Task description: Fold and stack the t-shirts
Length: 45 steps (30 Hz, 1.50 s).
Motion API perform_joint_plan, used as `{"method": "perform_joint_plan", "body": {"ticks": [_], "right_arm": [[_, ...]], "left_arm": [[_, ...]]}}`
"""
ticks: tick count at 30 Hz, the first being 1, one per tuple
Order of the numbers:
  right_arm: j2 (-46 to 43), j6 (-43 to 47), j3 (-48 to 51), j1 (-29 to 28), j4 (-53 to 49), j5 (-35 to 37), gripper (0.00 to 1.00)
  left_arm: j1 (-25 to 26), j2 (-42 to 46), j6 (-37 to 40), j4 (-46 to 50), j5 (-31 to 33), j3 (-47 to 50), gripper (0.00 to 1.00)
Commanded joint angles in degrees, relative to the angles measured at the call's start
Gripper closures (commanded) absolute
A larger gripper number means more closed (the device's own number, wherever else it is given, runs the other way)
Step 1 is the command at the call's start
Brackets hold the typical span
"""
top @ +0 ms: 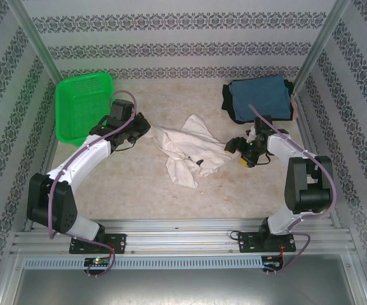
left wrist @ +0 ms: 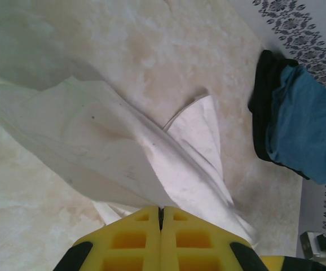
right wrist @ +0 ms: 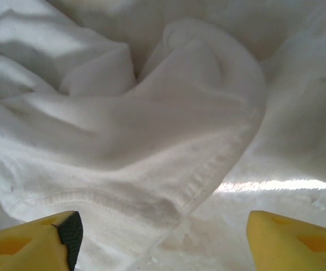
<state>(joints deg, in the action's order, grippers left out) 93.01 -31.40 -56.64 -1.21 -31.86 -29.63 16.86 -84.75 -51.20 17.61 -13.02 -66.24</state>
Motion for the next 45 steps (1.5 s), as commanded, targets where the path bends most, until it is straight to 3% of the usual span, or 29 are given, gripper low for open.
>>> {"method": "perform_joint_plan", "body": {"ticks": [1, 4, 8, 11, 16, 23, 30, 35, 38, 41, 45], "right_arm": [[0.3, -4.1, 0.9, -0.9, 3.9, -2.6, 0.31], [3.6, -4.7, -1.1, -3.2, 4.8, -3.0, 0.46], [4.4, -6.5, -3.6, -3.2, 5.8, -0.9, 0.86], [1.7, -4.9, -7.0, -2.6, 4.5, 0.5, 1.00], [-4.6, -1.7, -15.4, -1.0, 1.4, 1.3, 1.00], [-8.3, -1.3, -26.8, 3.0, 2.1, -1.9, 1.00], [-11.7, -3.5, -37.0, 5.5, 4.0, -4.6, 1.00], [-14.7, -1.9, -38.0, 3.5, 1.6, -4.7, 1.00], [-16.0, -1.0, -33.7, 4.2, -1.4, -3.7, 1.00], [-18.6, -1.1, -25.7, 4.3, -2.2, -1.7, 1.00], [-21.8, -0.5, -15.1, 5.6, -1.4, 1.6, 1.00]], "left_arm": [[0.2, 1.9, 1.6, -0.2, 0.8, 0.1, 1.00], [0.0, 2.4, 2.8, 0.1, 0.8, -0.4, 1.00], [-0.7, 4.4, 4.4, -0.3, 0.9, -0.8, 1.00], [-1.8, 5.7, 5.6, 0.0, 0.7, -1.9, 1.00], [-2.7, 4.7, 7.2, -1.1, 0.1, -7.2, 1.00], [-3.2, -4.5, 9.2, -3.4, -3.9, -22.0, 1.00], [-3.8, -20.6, 7.7, -7.5, -10.9, -49.7, 1.00], [-5.3, -28.9, 7.8, -1.8, -13.4, -69.5, 1.00], [-5.6, -28.2, 6.7, -1.7, -17.5, -65.1, 1.00], [-3.9, -23.5, 5.3, -4.8, -20.9, -49.3, 1.00], [-0.3, -18.5, 1.4, -10.2, -22.4, -26.6, 0.71]]}}
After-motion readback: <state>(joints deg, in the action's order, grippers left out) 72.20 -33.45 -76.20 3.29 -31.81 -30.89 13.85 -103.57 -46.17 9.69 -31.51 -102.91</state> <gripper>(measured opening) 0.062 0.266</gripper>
